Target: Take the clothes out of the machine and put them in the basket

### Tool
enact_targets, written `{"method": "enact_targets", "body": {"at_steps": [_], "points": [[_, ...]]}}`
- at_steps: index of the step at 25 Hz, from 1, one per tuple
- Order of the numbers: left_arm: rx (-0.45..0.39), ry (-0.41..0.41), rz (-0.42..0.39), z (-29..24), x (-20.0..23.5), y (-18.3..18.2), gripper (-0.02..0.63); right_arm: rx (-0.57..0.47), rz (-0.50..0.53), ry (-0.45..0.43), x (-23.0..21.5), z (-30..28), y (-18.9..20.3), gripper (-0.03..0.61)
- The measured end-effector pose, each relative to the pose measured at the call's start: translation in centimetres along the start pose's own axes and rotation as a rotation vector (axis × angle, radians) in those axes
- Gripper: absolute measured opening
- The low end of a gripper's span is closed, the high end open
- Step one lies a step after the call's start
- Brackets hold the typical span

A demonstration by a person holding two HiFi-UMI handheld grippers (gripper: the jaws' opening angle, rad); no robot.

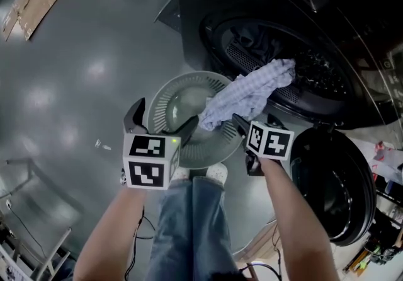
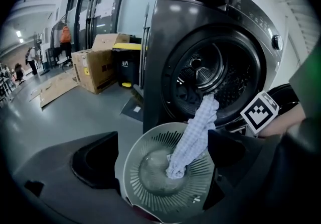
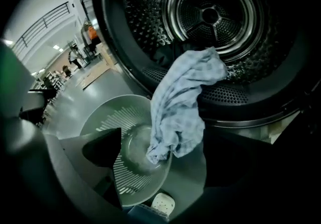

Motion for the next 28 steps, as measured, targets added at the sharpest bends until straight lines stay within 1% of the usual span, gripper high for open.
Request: {"method": "enact_targets", "body": {"at_steps": [2,4,7,9,11,14,15,16,17,18,19,20,22,25,28], "points": [[0.012,0.002,-0.003,-0.6,-0.1,0.4,0.558,-0.003,-0.046,0.026,-1.3,-1.2,0.1,0.497],[0.024,0.004,-0.011,-1.2,-0.2,0.9,0.558,-0.016,-0.072,0.018,-2.4,-2.6,-0.1,0.497],[0.038,0.003,-0.024,-2.0,-0.1,1.5,0.558,-0.056,-0.079,-0.010,-3.9,-4.3,-1.2,0.495],[0.040,0.000,-0.030,-2.5,0.1,1.7,0.558,-0.068,-0.069,-0.011,-4.5,-5.3,-2.2,0.495],[0.040,-0.003,-0.032,-3.0,0.2,1.9,0.558,-0.063,-0.073,-0.015,-5.0,-6.4,-2.8,0.494],[0.039,-0.009,-0.035,-3.5,0.3,2.1,0.558,-0.037,-0.130,-0.041,-5.4,-7.9,-2.9,0.489],[0.040,-0.011,-0.034,-3.7,0.3,2.2,0.558,-0.030,-0.147,-0.050,-5.4,-8.2,-2.7,0.468],[0.043,-0.011,-0.031,-3.9,0.3,2.2,0.558,-0.025,-0.154,-0.058,-5.4,-8.3,-2.6,0.398],[0.046,-0.010,-0.029,-4.0,0.3,2.3,0.558,-0.022,-0.146,-0.067,-5.2,-8.3,-2.6,0.250],[0.048,-0.008,-0.029,-4.2,0.3,2.3,0.558,-0.023,-0.124,-0.073,-4.9,-8.1,-2.6,0.140],[0.050,-0.006,-0.031,-4.4,0.2,2.3,0.558,-0.028,-0.095,-0.078,-4.5,-8.0,-2.7,0.072],[0.052,-0.005,-0.035,-4.4,0.2,2.3,0.558,-0.034,-0.064,-0.083,-4.1,-7.8,-2.8,0.059],[0.053,-0.003,-0.036,-4.4,0.0,2.1,0.558,-0.041,-0.024,-0.092,-3.5,-7.3,-2.9,0.054],[0.039,0.000,-0.031,-3.9,-0.4,1.4,0.558,-0.062,-0.002,-0.103,-3.4,-5.8,-3.4,0.052],[0.027,0.000,-0.035,-3.1,-0.5,0.8,0.557,-0.094,0.045,-0.112,-2.8,-3.6,-4.2,0.052]]}}
Point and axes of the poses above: the fingertips, and each gripper's own axes: z backward along the fingers, x to its left, y out of its underside, the point moved 9 cm from there along z, backward along the fingers, and after that the axes turned 1 degree about x, right-handed, at the moved point
